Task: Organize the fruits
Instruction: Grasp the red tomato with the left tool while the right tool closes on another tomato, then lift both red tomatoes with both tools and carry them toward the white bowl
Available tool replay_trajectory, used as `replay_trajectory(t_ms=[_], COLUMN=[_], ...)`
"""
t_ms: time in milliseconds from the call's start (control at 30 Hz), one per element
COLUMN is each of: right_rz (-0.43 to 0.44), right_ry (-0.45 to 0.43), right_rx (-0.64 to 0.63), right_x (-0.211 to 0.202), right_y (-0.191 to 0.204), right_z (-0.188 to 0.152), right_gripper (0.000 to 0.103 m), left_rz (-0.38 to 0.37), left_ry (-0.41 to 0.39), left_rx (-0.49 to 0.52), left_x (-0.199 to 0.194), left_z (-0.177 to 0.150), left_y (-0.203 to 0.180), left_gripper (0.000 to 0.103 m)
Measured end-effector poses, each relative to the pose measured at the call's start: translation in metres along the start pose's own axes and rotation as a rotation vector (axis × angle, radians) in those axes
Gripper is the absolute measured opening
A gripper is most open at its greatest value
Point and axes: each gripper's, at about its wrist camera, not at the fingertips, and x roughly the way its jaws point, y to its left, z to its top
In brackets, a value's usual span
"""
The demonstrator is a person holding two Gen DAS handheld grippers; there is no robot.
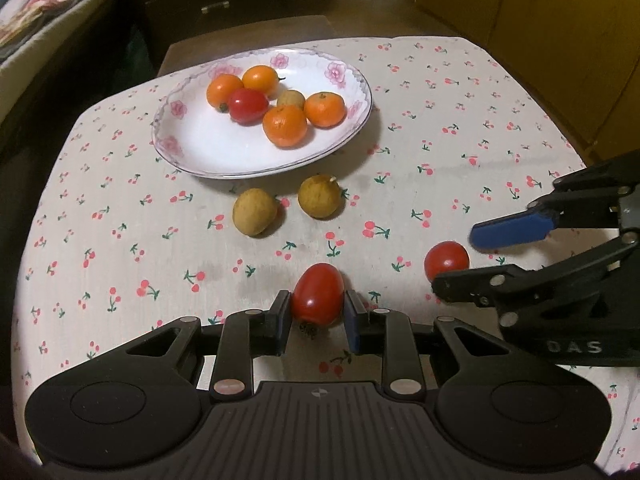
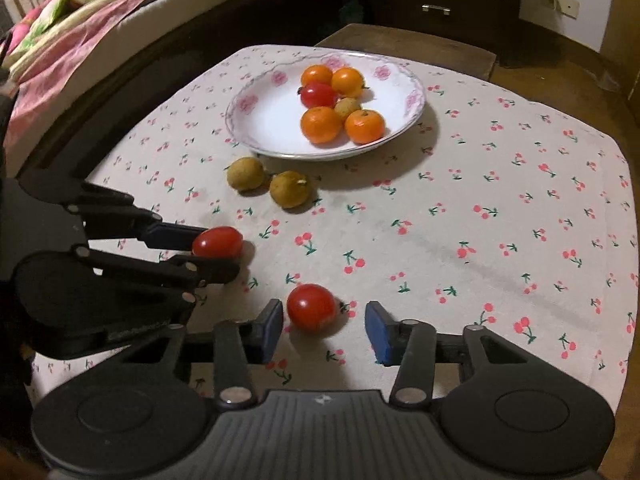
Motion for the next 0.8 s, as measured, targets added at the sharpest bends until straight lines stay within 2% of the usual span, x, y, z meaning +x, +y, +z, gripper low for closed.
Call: replay_trajectory(t_ms=[100,300,800], right_rz=[0.009,-0.003,-0.011], right_ry=[0.013,0.02,0.019], right_rx=[0.0,-0.038,-0.038], right_x=[0.0031,0.0075,0.0067], right_y=[0.002,0.0088,0.0083], right_z=[0.0025,0.0039,0.0045], right_gripper=[0.035,0.035,0.035], left_rz=[0.002,-0.004,0.004], left_ry=[0.004,0.011,0.013], left_rx=[-0.001,-0.002,-0.007], left_x=[-0.0002,0.0005,0.0022], left_z=[-0.0004,0.0004,0.0023], left_y=[-0.0011,-0.001,-0.0017], left_gripper=[0.035,0.035,0.035])
